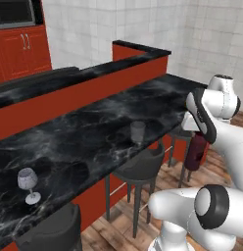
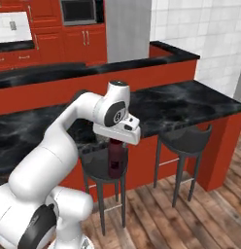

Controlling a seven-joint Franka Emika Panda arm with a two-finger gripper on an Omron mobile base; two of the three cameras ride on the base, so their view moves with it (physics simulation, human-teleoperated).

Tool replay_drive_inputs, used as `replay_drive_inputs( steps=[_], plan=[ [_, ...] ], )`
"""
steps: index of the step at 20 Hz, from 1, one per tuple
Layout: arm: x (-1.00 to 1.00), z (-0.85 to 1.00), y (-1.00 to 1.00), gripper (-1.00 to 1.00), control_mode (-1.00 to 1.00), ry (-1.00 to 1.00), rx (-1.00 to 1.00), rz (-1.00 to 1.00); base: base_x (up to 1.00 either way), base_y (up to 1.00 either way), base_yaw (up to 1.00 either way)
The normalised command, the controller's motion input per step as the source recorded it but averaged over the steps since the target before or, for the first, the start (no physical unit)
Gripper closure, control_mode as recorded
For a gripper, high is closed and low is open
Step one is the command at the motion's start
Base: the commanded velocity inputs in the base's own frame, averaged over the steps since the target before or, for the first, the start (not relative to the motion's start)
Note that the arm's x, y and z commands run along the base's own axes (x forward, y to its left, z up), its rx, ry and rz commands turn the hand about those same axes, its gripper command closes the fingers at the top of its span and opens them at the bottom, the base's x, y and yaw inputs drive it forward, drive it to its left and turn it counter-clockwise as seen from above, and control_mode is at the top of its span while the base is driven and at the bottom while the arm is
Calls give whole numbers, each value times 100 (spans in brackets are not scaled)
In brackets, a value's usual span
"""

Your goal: There is a wine glass and glass cup on the dining counter. Place the wine bottle next to the wine glass and the juice bottle next to the glass cup.

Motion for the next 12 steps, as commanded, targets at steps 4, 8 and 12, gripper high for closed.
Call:
replay_drive_inputs(
  steps=[4, 8, 12],
  plan=[
    [0, 0, 0, 100, 100, 0, 0, 0, 44, -6, 36],
    [0, 0, 0, 100, 100, 0, 0, 0, 32, -1, 9],
    [0, 0, 0, 100, 100, 0, 0, 0, 34, -3, 2]
  ],
)
